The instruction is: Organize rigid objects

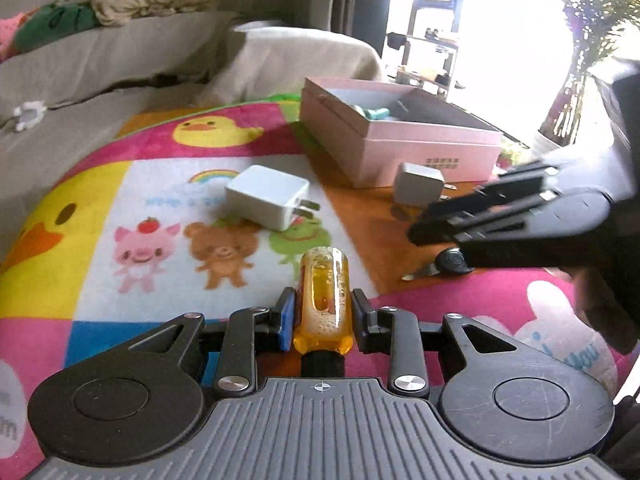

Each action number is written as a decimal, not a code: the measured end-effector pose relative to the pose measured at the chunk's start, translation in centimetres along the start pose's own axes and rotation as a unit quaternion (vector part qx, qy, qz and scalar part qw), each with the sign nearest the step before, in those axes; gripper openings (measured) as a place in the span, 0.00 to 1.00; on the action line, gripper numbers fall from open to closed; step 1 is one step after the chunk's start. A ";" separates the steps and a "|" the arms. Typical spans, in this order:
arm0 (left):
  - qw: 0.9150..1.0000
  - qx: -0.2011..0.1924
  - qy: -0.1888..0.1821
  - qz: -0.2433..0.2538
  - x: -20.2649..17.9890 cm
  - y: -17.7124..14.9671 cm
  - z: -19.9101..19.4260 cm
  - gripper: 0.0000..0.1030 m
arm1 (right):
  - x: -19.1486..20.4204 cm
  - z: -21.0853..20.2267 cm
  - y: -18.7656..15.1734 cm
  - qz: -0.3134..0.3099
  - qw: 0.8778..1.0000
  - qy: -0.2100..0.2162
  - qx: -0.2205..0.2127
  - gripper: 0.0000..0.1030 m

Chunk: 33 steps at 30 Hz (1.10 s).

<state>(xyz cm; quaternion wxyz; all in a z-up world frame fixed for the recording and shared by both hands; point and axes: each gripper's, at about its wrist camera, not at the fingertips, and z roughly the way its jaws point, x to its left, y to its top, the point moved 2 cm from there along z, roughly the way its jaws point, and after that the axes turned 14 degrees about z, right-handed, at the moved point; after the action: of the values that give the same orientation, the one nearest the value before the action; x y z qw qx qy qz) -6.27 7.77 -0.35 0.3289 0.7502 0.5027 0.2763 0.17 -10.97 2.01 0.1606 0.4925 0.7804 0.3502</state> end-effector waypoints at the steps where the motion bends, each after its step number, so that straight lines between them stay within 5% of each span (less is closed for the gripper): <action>1: 1.000 0.000 0.000 0.000 -0.1 0.1 0.1 0.32 | -0.5 -0.5 -0.6 -0.002 1.000 -0.007 -0.005 0.26; 5: 1.000 -0.003 0.003 -0.010 -0.3 0.0 0.3 0.32 | -1.9 -1.7 -1.9 0.006 0.999 -0.042 -0.018 0.30; 8: 0.999 -0.010 -0.003 -0.037 0.0 -0.1 0.2 0.34 | -2.6 -2.7 -2.4 0.027 0.997 -0.059 -0.033 0.77; 9: 0.999 -0.012 -0.004 -0.045 0.1 -0.2 0.1 0.34 | -2.8 -3.1 -2.5 0.035 0.997 -0.062 -0.044 0.83; 15: 1.000 -0.016 0.003 -0.021 -0.5 -0.3 0.2 0.34 | -3.4 -3.5 -3.3 0.061 0.994 -0.076 -0.054 0.83; 22: 0.999 -0.019 0.036 0.020 -1.8 -0.5 0.2 0.35 | -5.5 -2.8 -4.2 0.170 0.984 -0.056 -0.026 0.91; 33: 1.000 -0.009 0.022 0.010 -1.1 0.3 0.6 0.33 | -4.0 -1.7 -4.2 0.161 0.986 -0.051 -0.014 1.00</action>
<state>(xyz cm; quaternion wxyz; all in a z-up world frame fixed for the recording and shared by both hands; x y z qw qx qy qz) -6.02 6.55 -0.64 0.3214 0.7461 0.4999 0.3004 -1.75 -16.29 -0.07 0.1486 0.6263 0.6769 0.3572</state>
